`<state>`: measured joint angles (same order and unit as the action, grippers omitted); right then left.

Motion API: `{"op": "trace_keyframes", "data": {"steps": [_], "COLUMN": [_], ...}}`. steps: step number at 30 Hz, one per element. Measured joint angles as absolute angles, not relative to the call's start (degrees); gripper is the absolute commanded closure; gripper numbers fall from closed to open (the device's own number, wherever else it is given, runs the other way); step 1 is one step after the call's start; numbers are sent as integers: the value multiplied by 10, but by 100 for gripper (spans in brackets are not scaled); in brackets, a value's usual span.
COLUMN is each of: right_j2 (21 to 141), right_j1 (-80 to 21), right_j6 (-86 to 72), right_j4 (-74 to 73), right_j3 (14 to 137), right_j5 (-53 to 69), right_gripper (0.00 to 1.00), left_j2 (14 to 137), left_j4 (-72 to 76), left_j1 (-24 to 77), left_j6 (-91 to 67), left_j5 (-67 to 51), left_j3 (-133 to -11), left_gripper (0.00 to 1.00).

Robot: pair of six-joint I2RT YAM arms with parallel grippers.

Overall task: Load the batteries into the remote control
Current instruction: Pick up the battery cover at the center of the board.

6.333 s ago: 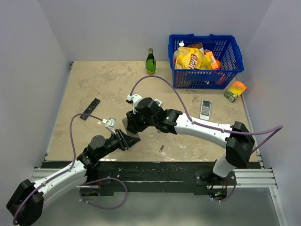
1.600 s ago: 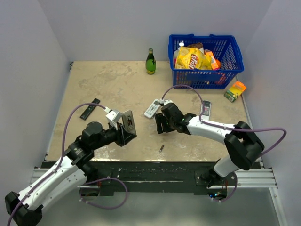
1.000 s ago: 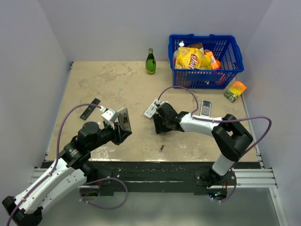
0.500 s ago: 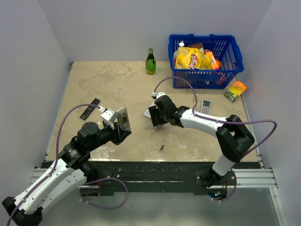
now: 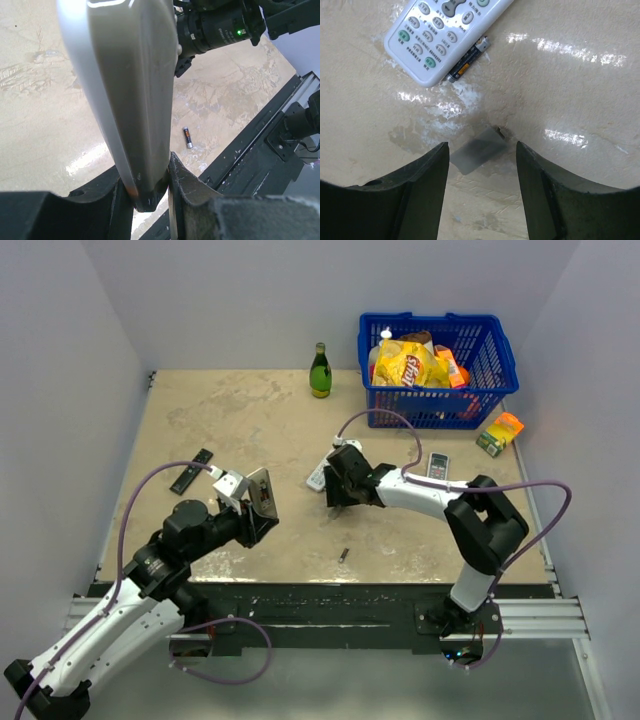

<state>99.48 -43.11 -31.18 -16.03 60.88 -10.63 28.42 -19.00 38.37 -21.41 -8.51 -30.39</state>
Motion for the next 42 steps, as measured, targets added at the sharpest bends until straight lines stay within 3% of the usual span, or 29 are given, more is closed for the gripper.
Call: {"op": "trace_keyframes", "data": {"steps": [13,30,42], "right_j2": [1077,1014,1034], "right_j1": [-463,-480,-480], "right_j6": [-334,-259,-262], "right_j4": [-186,-221,-209], "right_j3": [674,642,651], "right_j5": [-195,-201,-193], "right_gripper": [40,41,40], "left_j2": [283,289,290], "left_j4": [-190,-190,-190], "left_j1": [383,374,371], "left_j6": [-214,-214,-214], "left_j5": [-85,-92,-98], "left_j3": [-304,-304,-304], "left_gripper": [100,100,100]}}
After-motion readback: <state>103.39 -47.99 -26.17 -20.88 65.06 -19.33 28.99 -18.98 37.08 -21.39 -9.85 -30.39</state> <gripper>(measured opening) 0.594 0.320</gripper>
